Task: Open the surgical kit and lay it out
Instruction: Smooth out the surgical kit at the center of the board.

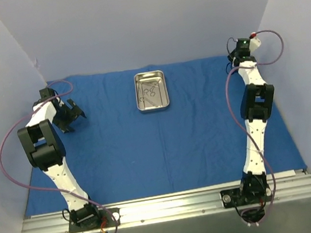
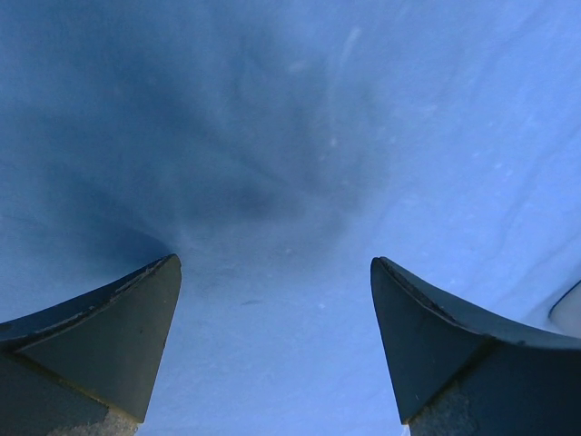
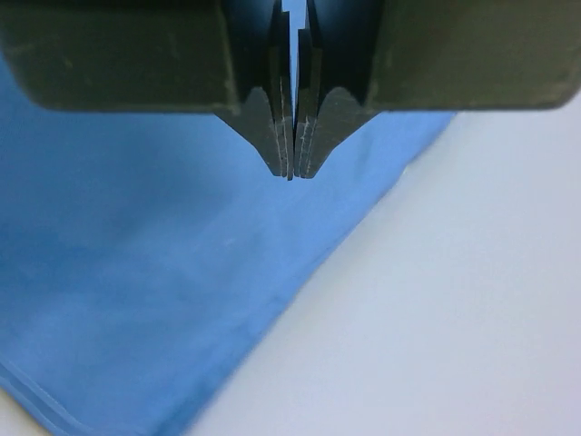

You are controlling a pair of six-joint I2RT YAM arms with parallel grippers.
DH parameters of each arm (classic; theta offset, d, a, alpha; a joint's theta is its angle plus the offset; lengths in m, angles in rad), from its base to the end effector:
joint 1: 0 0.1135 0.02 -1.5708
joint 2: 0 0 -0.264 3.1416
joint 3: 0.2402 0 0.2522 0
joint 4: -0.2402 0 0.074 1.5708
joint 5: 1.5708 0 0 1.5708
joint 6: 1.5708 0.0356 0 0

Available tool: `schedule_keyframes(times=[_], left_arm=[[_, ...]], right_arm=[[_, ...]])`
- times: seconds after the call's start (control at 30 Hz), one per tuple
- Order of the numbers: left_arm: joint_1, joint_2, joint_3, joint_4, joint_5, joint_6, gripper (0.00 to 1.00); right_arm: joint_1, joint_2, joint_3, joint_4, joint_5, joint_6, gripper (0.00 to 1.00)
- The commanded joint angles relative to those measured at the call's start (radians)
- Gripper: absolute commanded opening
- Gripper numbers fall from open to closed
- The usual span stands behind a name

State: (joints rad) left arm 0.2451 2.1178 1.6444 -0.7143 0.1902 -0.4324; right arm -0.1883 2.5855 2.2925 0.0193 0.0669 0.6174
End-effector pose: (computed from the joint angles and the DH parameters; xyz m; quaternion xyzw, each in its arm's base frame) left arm 0.4318 0.1011 0.1796 -0.3077 0.9277 -0.1105 0.1800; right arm 0.5904 -0.1149 0.2099 0.3309 0.7248 0.1025 0.5955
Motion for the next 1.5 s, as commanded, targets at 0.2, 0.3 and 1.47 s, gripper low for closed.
schedule_keyframes(times=[0.2,0.3,1.47], left_arm=[[-0.016,-0.010,-0.055,0.055,0.058,-0.023,0.95],[-0.020,-0.021,-0.052,0.056,0.060,-0.022,0.95],[-0.184,0.263,0.433,-0.447,-0.486,0.050,0.94]], right_arm=[[-0.100,0.105,-0.101,0.251,-0.135,0.344,0.00],[-0.103,0.163,-0.019,0.174,-0.101,0.379,0.00],[-0.016,-0.065,0.067,-0.544,0.100,-0.251,0.70]])
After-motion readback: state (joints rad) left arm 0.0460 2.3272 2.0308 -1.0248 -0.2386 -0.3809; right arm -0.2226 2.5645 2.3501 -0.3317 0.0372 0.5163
